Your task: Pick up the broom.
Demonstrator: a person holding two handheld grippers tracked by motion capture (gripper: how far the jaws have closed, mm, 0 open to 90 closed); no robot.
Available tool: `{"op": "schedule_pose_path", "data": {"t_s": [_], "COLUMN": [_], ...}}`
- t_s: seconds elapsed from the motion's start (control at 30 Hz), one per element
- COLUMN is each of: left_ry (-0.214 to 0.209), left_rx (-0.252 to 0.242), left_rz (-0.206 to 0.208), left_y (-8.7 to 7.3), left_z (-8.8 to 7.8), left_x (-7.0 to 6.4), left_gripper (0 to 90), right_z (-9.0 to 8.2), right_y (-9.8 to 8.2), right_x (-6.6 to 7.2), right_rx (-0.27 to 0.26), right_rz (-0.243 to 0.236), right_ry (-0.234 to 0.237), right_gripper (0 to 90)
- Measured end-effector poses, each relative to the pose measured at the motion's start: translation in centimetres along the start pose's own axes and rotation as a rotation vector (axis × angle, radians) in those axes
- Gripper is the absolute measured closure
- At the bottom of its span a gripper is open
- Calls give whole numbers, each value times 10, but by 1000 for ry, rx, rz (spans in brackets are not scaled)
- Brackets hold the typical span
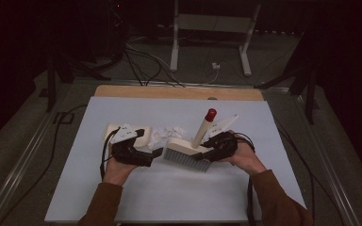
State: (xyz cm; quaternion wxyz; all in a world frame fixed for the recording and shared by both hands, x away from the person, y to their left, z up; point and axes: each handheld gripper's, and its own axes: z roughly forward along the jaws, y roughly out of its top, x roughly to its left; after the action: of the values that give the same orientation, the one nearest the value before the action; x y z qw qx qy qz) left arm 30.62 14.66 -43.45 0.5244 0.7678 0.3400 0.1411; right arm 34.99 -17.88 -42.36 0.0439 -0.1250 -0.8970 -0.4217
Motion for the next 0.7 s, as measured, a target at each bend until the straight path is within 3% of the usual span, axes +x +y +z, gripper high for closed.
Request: {"op": "schedule_pose_path", "data": {"t_s": [0.23,0.43,0.7], "left_ry": [58,170,286], "left_rx": [-24,-55,-83], "left_rz": [-35,-66,-79], "left_y": [-11,-27,-45], "left_z": [-18,-39,-61], "left_x": [6,12,14], "left_gripper": [3,4,4], "right_z": [-4,-11,-16], "right_y": [0,0,0], "right_x": [-1,-2,-5], "right_rx": [-15,-44,-81], "right_rz": [11,44,82], "right_ry": [-15,-53,-108], "right_gripper": [674,674,674]}}
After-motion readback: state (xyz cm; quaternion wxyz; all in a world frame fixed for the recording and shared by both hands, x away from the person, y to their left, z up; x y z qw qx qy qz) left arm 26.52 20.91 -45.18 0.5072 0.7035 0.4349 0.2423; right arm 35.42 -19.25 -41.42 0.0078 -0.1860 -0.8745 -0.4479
